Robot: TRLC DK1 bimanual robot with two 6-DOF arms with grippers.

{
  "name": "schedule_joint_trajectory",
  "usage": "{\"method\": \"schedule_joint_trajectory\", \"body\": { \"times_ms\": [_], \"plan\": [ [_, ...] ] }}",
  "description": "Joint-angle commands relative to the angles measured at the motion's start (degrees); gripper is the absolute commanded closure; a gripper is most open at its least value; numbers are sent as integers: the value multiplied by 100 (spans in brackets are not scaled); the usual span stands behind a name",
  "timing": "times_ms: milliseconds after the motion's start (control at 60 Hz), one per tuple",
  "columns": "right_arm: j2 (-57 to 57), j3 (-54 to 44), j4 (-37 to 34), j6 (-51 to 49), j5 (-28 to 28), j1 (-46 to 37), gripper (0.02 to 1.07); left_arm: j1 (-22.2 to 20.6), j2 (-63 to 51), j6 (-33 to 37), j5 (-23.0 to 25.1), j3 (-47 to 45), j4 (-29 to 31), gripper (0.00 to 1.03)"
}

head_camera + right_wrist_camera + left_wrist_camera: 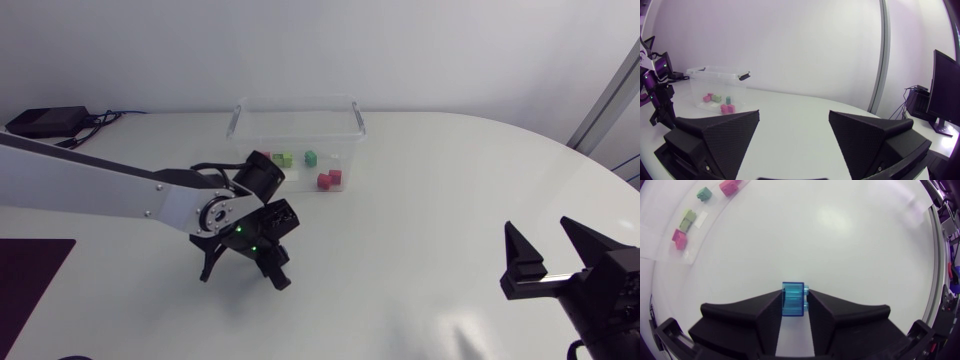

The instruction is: Place the duplo bricks in the container

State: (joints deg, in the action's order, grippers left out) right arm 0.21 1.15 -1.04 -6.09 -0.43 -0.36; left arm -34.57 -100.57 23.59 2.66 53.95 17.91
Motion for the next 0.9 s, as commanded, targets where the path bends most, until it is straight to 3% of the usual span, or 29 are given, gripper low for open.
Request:
{"method": "schedule_joint_trajectory", "body": {
  "times_ms": [0, 183, 350, 450, 550, 583, 600, 617, 633, 650, 883],
  "plan": [
    [-47, -115, 42, -86, -45, 45, 7, -15, 530, -118, -11, 19, -7, 79],
    [-47, -115, 42, -86, -45, 45, 7, 82, 1400, -136, -46, 177, 178, 79],
    [-47, -115, 42, -86, -45, 45, 7, 433, 1972, -127, -99, 616, 274, 79],
    [-47, -115, 51, -86, -45, 45, 7, 838, 1831, -92, -107, 1249, 283, 79],
    [-47, -115, 51, -86, -45, 45, 7, 1347, 1005, -74, -169, 2708, 265, 78],
    [-47, -115, 51, -86, -45, 45, 7, 1426, 794, -109, -248, 3033, 257, 75],
    [-47, -115, 51, -86, -45, 45, 7, 1506, 504, -180, -433, 3464, 274, 61],
    [-47, -115, 51, -86, -45, 45, 7, 1541, 302, -215, -617, 3763, 406, 39],
    [-47, -115, 42, -86, -45, 45, 7, 1541, 275, -215, -635, 3807, 424, 34],
    [-47, -115, 42, -86, -45, 45, 7, 1558, 135, -215, -661, 4062, 617, 0],
    [-47, -115, 51, -86, -45, 45, 7, 1576, 521, -233, -705, 3306, 230, 3]
  ]
}}
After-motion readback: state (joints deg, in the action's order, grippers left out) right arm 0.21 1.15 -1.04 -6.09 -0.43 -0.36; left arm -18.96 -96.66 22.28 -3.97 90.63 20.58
